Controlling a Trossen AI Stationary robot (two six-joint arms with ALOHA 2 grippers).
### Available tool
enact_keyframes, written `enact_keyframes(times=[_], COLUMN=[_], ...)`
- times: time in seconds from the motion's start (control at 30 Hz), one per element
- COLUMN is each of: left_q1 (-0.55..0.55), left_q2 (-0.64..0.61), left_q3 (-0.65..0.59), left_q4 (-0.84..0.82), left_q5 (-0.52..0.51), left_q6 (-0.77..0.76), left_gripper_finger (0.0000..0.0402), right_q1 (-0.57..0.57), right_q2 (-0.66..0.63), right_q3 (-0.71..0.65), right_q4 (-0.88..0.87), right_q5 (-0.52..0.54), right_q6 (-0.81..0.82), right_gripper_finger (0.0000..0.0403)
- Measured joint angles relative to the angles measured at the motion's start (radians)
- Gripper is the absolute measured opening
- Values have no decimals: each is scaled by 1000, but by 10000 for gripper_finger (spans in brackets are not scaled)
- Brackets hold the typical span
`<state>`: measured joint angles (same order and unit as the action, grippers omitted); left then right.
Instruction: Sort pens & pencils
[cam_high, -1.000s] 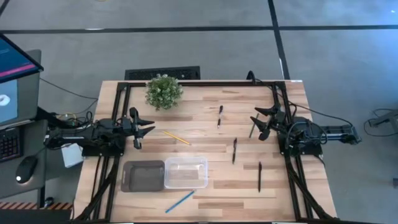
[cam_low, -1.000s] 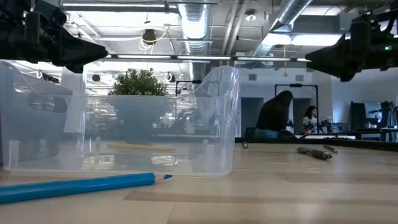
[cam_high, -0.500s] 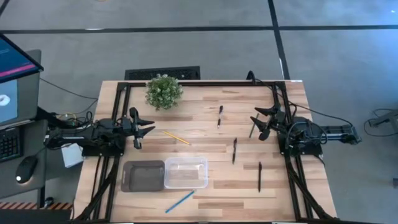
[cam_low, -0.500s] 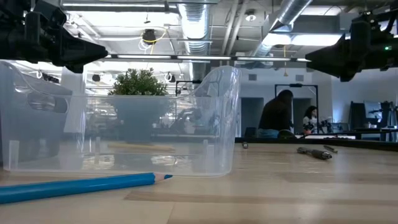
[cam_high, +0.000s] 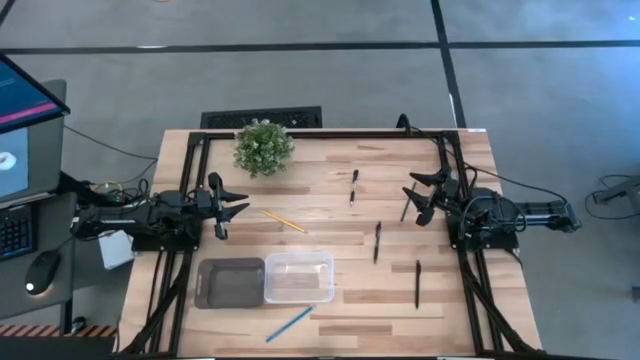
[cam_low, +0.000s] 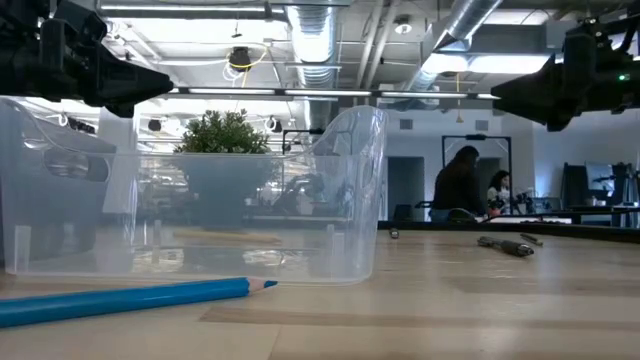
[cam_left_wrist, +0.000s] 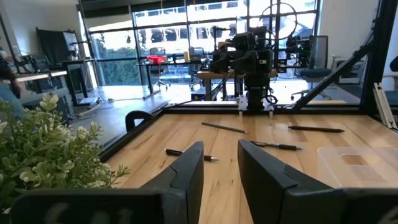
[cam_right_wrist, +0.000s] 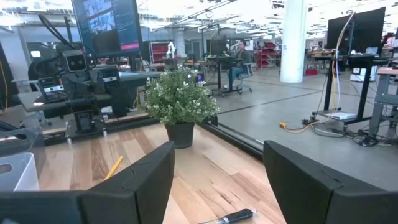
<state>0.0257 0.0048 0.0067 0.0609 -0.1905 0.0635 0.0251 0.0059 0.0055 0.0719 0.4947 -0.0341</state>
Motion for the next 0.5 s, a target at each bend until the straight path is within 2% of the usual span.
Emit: enact_keyframes(times=[0.3, 0.5], left_q1=[0, 0], left_q2=[0, 0], left_q3=[0, 0], left_q4=[0, 2], left_q5=[0, -5], left_q6=[1, 71], left_gripper_finger=[90, 90], right_q1=[0, 0], right_q2=[0, 0], right_q3=[0, 0], right_q4=[0, 0], right_q5=[0, 0], right_q6=[0, 0], right_gripper_finger=[268, 268])
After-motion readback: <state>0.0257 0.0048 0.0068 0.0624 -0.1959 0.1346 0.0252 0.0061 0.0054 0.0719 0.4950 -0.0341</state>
